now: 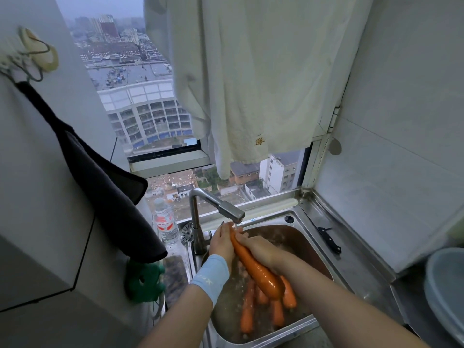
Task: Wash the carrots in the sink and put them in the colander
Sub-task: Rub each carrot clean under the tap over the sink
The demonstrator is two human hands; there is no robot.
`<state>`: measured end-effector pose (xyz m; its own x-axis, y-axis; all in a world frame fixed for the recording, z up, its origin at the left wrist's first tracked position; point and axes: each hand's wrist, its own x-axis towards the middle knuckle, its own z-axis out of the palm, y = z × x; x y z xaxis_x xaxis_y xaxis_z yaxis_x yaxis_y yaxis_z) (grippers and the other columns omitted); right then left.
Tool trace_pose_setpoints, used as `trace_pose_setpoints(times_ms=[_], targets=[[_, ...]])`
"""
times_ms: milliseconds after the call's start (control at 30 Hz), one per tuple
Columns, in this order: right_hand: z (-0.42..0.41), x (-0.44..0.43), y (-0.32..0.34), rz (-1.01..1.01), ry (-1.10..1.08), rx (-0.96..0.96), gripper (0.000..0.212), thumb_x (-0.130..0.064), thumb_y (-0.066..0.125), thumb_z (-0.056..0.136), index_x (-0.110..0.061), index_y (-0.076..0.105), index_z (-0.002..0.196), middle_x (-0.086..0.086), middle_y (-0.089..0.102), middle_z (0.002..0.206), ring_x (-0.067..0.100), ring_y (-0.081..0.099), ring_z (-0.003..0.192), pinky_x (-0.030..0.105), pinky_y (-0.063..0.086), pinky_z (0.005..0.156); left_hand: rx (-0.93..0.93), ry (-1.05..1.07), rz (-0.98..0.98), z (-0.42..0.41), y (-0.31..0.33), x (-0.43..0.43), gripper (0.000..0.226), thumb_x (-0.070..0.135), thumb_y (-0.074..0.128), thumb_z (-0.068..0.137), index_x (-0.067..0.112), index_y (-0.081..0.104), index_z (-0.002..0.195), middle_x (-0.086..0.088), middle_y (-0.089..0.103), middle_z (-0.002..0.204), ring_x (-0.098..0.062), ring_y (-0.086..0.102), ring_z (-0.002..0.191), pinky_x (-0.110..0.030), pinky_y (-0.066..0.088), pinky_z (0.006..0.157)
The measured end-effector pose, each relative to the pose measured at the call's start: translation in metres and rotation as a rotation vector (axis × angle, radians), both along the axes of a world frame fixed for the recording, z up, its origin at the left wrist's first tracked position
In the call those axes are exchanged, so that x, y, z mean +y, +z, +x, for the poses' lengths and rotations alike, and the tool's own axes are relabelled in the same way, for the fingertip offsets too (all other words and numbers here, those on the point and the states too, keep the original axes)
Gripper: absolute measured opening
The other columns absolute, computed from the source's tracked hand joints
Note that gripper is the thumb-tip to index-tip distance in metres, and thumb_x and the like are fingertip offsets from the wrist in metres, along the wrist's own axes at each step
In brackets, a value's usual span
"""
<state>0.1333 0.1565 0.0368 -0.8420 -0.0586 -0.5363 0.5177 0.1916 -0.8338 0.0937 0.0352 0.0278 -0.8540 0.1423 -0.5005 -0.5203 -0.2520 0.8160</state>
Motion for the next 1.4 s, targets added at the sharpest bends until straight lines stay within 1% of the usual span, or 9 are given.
trace_pose_setpoints(times_ms=[133, 267, 400, 500, 667, 867, 1067, 1267, 1400], targets=[[-0.001, -0.005, 0.000, 0.021, 0.021, 0.004, 0.057, -0.053, 0.034, 0.108, -0.009, 0.070, 0.101, 0.011, 0.072, 0.086, 0.021, 0.068, 0.076, 0.043, 0.057, 0.092, 0.046, -0.076, 0.101, 0.004, 0.001, -0.005, 0.033, 0.015, 0.042, 0.108, 0.034, 0.048, 0.133, 0.003, 0.072, 0.110, -0.018, 0.071, 0.100, -0.042, 0.055, 0.094], [-0.001, -0.019, 0.000, 0.274, 0.024, 0.106, 0.066, -0.056, 0.020, 0.108, -0.015, 0.071, 0.116, 0.014, 0.074, 0.107, 0.024, 0.070, 0.099, 0.036, 0.050, 0.095, 0.103, -0.083, -0.141, 0.005, -0.001, -0.005, 0.020, 0.027, 0.049, 0.105, 0.029, 0.062, 0.119, -0.009, 0.067, 0.120, -0.023, 0.066, 0.106, -0.043, 0.052, 0.101], [0.000, -0.020, -0.002, 0.373, 0.018, 0.131, 0.085, -0.066, 0.017, 0.104, -0.006, 0.077, 0.104, 0.015, 0.076, 0.101, 0.023, 0.071, 0.091, 0.028, 0.045, 0.076, 0.088, 0.031, -0.413, -0.008, 0.004, -0.003, 0.042, 0.041, 0.041, 0.105, 0.019, 0.068, 0.081, -0.013, 0.070, 0.097, -0.030, 0.063, 0.094, -0.039, 0.049, 0.098], [-0.005, -0.011, -0.005, 0.297, -0.048, 0.063, 0.090, -0.079, 0.019, 0.096, -0.011, 0.079, 0.103, 0.013, 0.078, 0.099, 0.025, 0.074, 0.094, 0.027, 0.051, 0.078, -0.024, -0.051, -0.188, -0.013, 0.005, -0.001, 0.043, 0.055, 0.047, 0.098, 0.022, 0.074, 0.102, -0.010, 0.074, 0.100, -0.031, 0.066, 0.103, -0.044, 0.049, 0.104], [-0.010, 0.000, -0.007, 0.258, -0.107, 0.021, 0.069, -0.083, 0.041, 0.088, -0.025, 0.080, 0.089, -0.003, 0.079, 0.091, 0.016, 0.073, 0.092, 0.043, 0.050, 0.103, -0.040, -0.094, 0.074, -0.003, 0.000, 0.008, 0.020, 0.027, 0.043, 0.108, 0.025, 0.061, 0.114, -0.006, 0.077, 0.104, -0.026, 0.071, 0.104, -0.047, 0.050, 0.105], [-0.009, 0.000, -0.003, 0.384, -0.098, -0.022, 0.101, -0.095, 0.020, 0.080, -0.017, 0.079, 0.108, 0.006, 0.078, 0.104, 0.021, 0.072, 0.097, 0.039, 0.050, 0.098, 0.061, -0.180, -0.151, -0.007, 0.000, 0.007, 0.039, 0.025, 0.044, 0.107, 0.001, 0.053, 0.136, -0.028, 0.058, 0.136, -0.047, 0.054, 0.127, -0.054, 0.045, 0.107], [-0.014, -0.009, -0.005, 0.366, 0.010, -0.023, 0.095, -0.081, 0.015, 0.094, -0.012, 0.080, 0.099, 0.011, 0.079, 0.090, 0.024, 0.076, 0.090, 0.029, 0.053, 0.079, -0.065, -0.028, -0.261, -0.022, -0.009, -0.004, 0.045, 0.056, 0.057, 0.092, 0.014, 0.073, 0.097, -0.014, 0.073, 0.089, -0.032, 0.069, 0.093, -0.047, 0.054, 0.097], [-0.018, -0.013, -0.001, 0.202, -0.055, 0.045, 0.065, -0.064, 0.032, 0.103, -0.016, 0.075, 0.112, 0.012, 0.077, 0.103, 0.027, 0.072, 0.102, 0.037, 0.052, 0.098, -0.019, -0.117, 0.031, -0.011, -0.009, -0.005, 0.027, 0.029, 0.052, 0.103, 0.018, 0.059, 0.127, -0.010, 0.074, 0.113, -0.028, 0.069, 0.109, -0.045, 0.050, 0.104], [-0.019, -0.019, -0.002, 0.210, 0.013, 0.039, 0.057, -0.055, 0.027, 0.108, -0.018, 0.068, 0.122, 0.013, 0.073, 0.108, 0.024, 0.070, 0.101, 0.037, 0.050, 0.093, 0.045, -0.094, -0.093, -0.009, -0.011, -0.009, 0.023, 0.026, 0.049, 0.105, 0.018, 0.059, 0.123, -0.008, 0.071, 0.109, -0.025, 0.067, 0.102, -0.038, 0.054, 0.092]])
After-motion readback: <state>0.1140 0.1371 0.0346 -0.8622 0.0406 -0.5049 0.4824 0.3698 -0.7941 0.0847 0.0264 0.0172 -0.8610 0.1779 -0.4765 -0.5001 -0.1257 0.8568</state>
